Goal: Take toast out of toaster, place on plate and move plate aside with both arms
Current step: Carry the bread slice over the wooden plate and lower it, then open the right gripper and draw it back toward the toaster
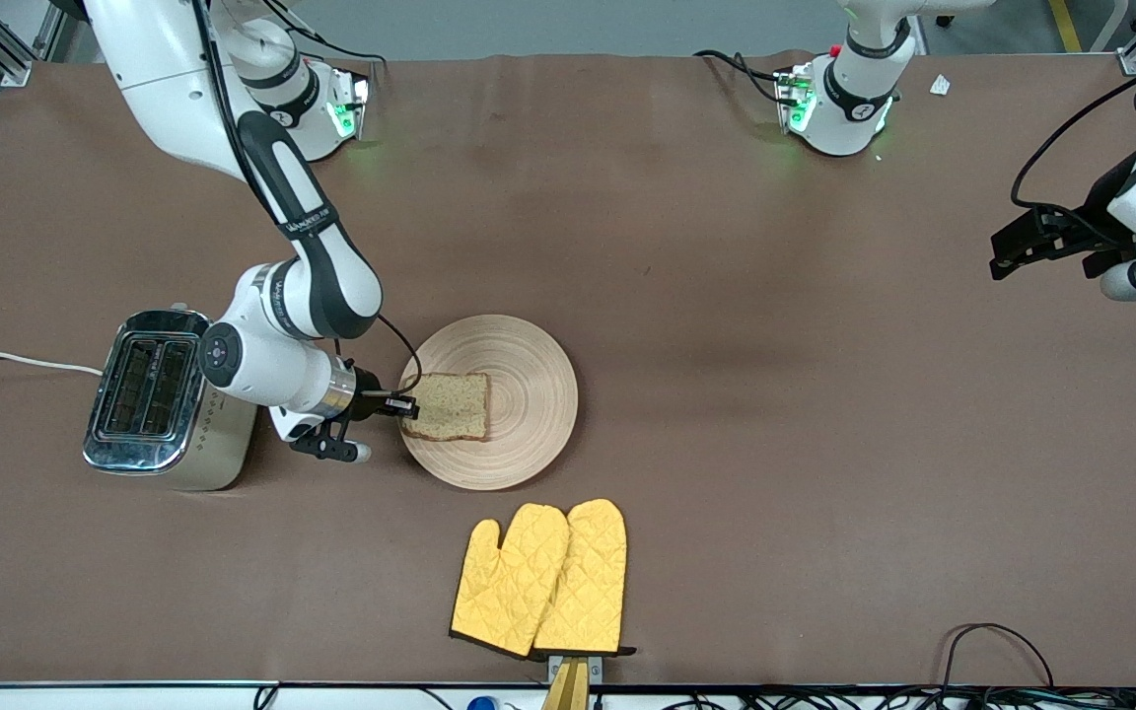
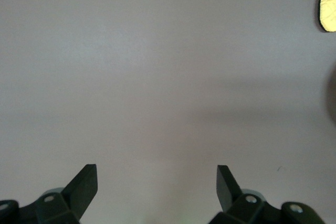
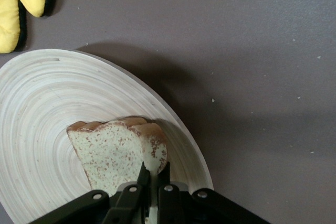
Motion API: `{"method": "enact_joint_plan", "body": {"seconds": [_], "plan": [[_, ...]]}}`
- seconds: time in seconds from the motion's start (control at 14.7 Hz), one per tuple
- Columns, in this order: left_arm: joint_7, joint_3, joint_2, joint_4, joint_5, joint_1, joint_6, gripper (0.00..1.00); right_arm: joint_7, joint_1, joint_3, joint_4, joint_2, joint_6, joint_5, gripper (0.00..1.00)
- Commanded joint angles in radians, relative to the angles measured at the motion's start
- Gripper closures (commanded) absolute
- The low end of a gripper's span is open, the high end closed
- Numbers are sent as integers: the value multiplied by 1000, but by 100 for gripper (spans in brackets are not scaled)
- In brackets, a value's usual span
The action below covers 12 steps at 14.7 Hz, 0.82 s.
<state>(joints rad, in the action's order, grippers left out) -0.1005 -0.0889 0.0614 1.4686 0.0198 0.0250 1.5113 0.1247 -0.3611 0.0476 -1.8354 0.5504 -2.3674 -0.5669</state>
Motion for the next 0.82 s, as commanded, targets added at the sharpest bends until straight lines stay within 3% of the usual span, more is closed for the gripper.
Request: {"method": "enact_joint_plan", "body": {"seconds": [0.0, 0.07, 0.2, 0.75], "plan": [[10, -2, -2, -14, 2, -2, -11, 0, -11, -7, 24, -28, -27, 0, -5, 52], [12, 0, -2, -14, 2, -2, -11, 0, -13, -6, 26, -28, -29, 0, -5, 39], [12, -2, -2, -14, 2, -2, -13, 0, -13, -5, 50, -28, -32, 17, 34, 0], [10, 0, 11, -13, -7, -4, -11, 0, 0, -6, 141, -27, -145, 92, 265, 0]]}}
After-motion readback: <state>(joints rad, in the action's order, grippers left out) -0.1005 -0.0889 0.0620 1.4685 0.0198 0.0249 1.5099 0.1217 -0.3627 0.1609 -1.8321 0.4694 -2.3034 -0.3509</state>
